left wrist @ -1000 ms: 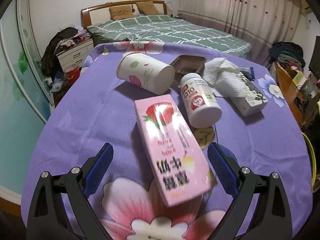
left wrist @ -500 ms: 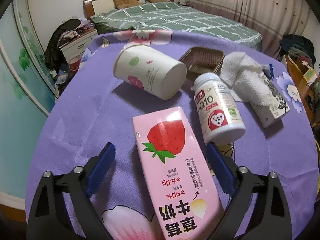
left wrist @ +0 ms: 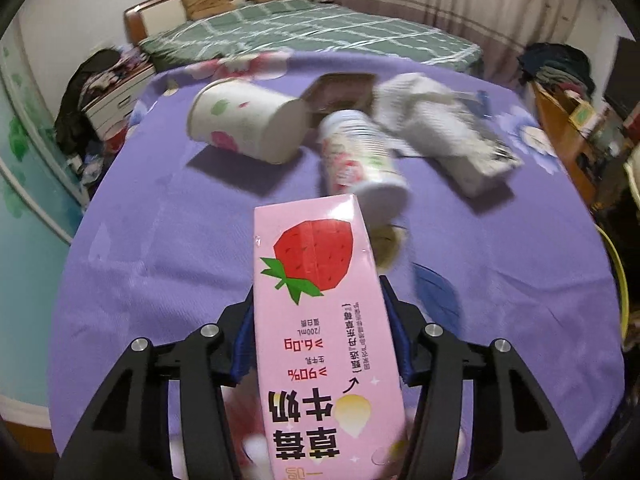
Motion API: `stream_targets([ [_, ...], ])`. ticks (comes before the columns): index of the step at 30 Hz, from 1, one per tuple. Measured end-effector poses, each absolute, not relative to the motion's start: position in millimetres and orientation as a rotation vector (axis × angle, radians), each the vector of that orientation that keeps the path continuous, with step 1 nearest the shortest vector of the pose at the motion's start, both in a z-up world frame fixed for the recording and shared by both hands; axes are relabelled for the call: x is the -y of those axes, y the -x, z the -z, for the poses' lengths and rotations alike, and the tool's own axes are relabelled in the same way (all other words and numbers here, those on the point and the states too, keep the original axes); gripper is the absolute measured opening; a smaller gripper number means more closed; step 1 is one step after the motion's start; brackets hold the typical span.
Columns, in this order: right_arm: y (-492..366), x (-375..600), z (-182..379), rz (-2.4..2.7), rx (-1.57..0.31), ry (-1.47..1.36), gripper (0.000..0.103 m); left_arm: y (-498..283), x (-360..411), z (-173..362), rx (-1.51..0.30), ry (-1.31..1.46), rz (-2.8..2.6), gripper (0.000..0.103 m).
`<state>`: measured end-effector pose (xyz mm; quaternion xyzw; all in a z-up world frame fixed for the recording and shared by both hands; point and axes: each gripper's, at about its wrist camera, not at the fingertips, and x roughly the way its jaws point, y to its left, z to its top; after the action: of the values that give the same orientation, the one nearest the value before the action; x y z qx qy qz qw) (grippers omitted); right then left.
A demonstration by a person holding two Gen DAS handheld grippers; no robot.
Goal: Collect trash
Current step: 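Carry the milk carton over the yellow bin and open the left gripper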
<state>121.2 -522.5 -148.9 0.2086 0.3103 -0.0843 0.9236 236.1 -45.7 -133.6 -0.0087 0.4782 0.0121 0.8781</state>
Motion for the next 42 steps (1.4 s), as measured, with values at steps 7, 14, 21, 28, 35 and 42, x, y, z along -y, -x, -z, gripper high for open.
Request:
stream_targets([
  [7, -107, 530, 148, 0.180, -0.619, -0.460, 0.056, -212, 95, 105, -0.940, -0.024, 0.106, 0.054],
  [14, -89, 540, 148, 0.244, -0.610, -0.429, 0.056, -210, 182, 105, -0.945, -0.116, 0.303, 0.054],
  [21, -73, 560, 153, 0.299, -0.611, -0.423, 0.056, -220, 283, 104, -0.940, -0.197, 0.476, 0.054],
  [28, -65, 584, 163, 0.332, -0.617, -0.447, 0.057, -227, 375, 107, -0.943, -0.267, 0.596, 0.054],
  [35, -56, 602, 172, 0.369, -0.626, -0.469, 0.058, -240, 447, 129, -0.968, -0.317, 0.655, 0.054],
  [42, -60, 601, 176, 0.373, -0.642, -0.456, 0.059, -254, 469, 140, -0.967, -0.311, 0.637, 0.079],
])
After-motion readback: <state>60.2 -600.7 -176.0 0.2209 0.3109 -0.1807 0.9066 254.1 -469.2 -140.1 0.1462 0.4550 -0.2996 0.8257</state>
